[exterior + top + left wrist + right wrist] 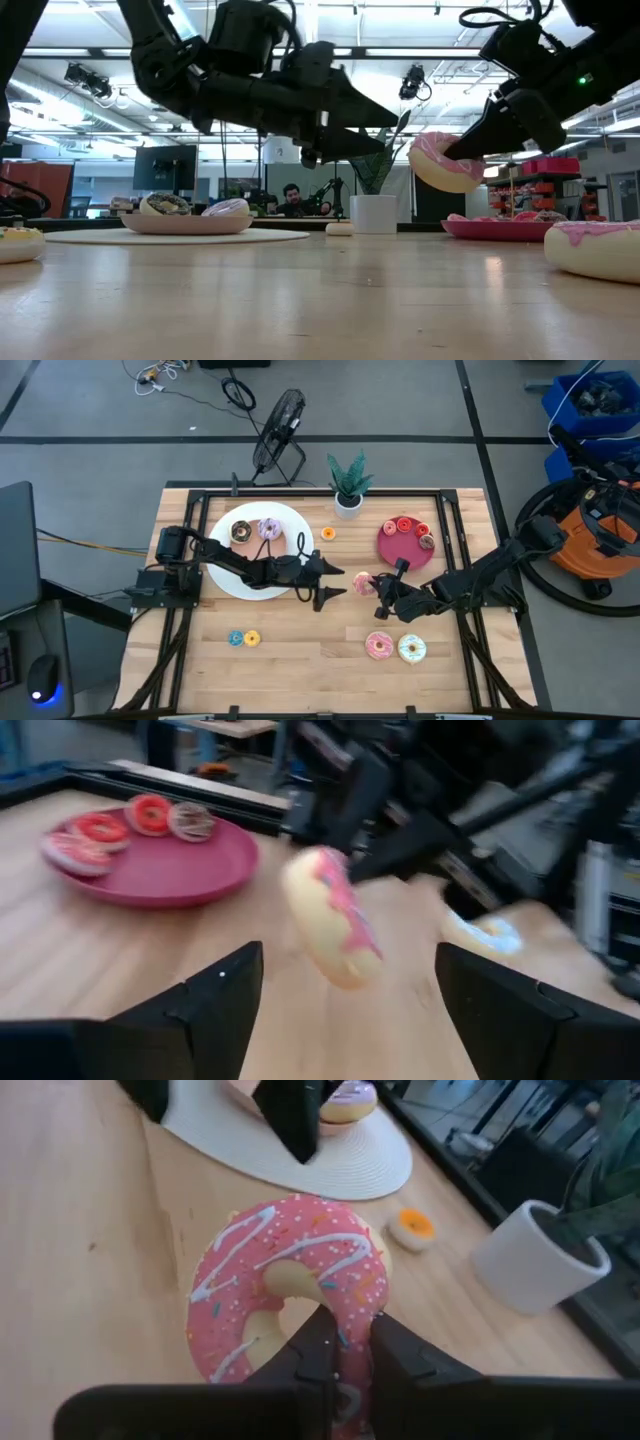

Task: Pick & Place donuts
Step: Put the top large pink donut on the pink plate

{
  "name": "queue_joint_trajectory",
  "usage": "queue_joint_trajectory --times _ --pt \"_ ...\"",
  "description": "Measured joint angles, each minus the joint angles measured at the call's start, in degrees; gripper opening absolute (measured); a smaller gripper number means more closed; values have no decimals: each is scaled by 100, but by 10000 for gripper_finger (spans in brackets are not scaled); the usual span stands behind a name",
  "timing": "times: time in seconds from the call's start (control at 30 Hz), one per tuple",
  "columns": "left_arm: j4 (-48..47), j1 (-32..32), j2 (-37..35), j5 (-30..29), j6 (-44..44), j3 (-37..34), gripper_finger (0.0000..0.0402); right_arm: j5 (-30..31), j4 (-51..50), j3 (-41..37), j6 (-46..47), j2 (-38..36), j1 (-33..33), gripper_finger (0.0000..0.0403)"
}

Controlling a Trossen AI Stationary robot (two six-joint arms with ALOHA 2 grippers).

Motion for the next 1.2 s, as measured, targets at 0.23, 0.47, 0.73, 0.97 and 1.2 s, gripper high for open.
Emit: queue_joint_trajectory --times 0.23,0.47,0.73,0.97,1.2 --pt "-569 26 0 -530 141 373 290 246 848 7 -652 318 -9 41" --pt "-574 96 118 -22 -121 571 275 353 1214 7 -969 363 -9 41" --pt "-611 118 661 125 -37 1037 249 438 1355 7 -1188 363 -9 41" --pt "-844 107 549 137 204 1053 174 300 1311 7 -1079 361 -9 43" --pt "-2001 149 132 128 499 1050 67 75 1313 7 -1044 302 -4 139"
